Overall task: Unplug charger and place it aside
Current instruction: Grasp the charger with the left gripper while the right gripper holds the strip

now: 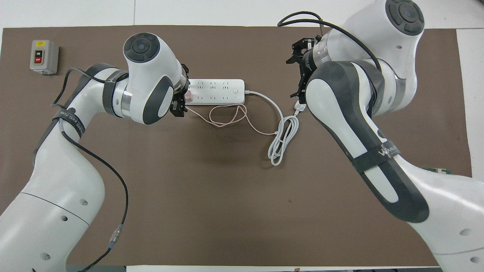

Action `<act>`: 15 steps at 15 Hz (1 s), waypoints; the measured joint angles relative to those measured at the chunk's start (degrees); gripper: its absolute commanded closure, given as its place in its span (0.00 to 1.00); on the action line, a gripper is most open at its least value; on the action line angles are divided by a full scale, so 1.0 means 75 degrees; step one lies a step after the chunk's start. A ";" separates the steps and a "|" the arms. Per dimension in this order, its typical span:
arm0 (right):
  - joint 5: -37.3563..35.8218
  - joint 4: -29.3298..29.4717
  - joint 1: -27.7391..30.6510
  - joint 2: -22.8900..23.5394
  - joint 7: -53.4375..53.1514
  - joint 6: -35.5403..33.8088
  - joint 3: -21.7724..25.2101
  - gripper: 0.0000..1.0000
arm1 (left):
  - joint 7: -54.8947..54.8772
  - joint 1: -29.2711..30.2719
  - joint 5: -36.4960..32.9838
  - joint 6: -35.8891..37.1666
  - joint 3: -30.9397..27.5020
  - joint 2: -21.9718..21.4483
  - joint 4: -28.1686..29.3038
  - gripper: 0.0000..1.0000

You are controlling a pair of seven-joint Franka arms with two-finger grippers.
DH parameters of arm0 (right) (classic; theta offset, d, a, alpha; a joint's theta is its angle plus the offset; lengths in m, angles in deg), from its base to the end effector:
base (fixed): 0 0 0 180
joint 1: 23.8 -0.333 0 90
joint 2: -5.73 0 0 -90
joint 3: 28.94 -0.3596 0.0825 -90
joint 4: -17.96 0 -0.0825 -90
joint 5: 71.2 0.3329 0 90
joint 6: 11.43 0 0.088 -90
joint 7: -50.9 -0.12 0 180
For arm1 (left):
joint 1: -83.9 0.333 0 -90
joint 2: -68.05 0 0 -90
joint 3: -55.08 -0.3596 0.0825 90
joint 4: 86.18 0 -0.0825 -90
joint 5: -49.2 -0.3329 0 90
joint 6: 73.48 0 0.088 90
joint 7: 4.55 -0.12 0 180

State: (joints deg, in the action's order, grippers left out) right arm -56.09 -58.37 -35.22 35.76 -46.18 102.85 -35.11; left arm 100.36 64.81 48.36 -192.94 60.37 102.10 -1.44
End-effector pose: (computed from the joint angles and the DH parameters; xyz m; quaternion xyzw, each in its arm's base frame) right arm 0.6653 0.2117 0.4867 -0.7224 0.6715 0.0883 0.1392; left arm 0.6346 -0.2721 0.3790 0.7600 0.6496 -0.0145 0.0147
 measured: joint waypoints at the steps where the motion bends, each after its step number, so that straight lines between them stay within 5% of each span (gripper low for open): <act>1: 0.0095 0.0238 -0.0028 0.0298 -0.0142 0.0173 0.0001 0.01 | 0.0031 0.0000 0.0000 -0.0021 -0.0001 -0.0001 0.0000 0.69; 4: 0.0277 0.0562 -0.0280 0.0880 -0.0301 0.0515 -0.0003 0.01 | 0.0061 0.0000 -0.0001 -0.0129 -0.0001 -0.0001 0.0000 0.98; 10: 0.0559 0.0685 -0.0833 0.1362 -0.0306 0.0548 -0.0004 0.01 | 0.0100 -0.0002 -0.0002 -0.0161 -0.0001 -0.0025 0.0048 1.00; 15: 0.0563 0.1651 -0.1261 0.2335 -0.0284 0.0356 -0.0009 0.02 | 0.0104 -0.0002 -0.0002 -0.0243 -0.0002 -0.0064 0.0124 1.00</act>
State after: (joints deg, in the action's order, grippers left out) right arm -51.87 -45.99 -44.68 53.27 -48.31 105.52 -35.18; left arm 101.14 64.80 48.34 -194.76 60.36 101.62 -0.51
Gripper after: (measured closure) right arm 0.013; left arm 0.987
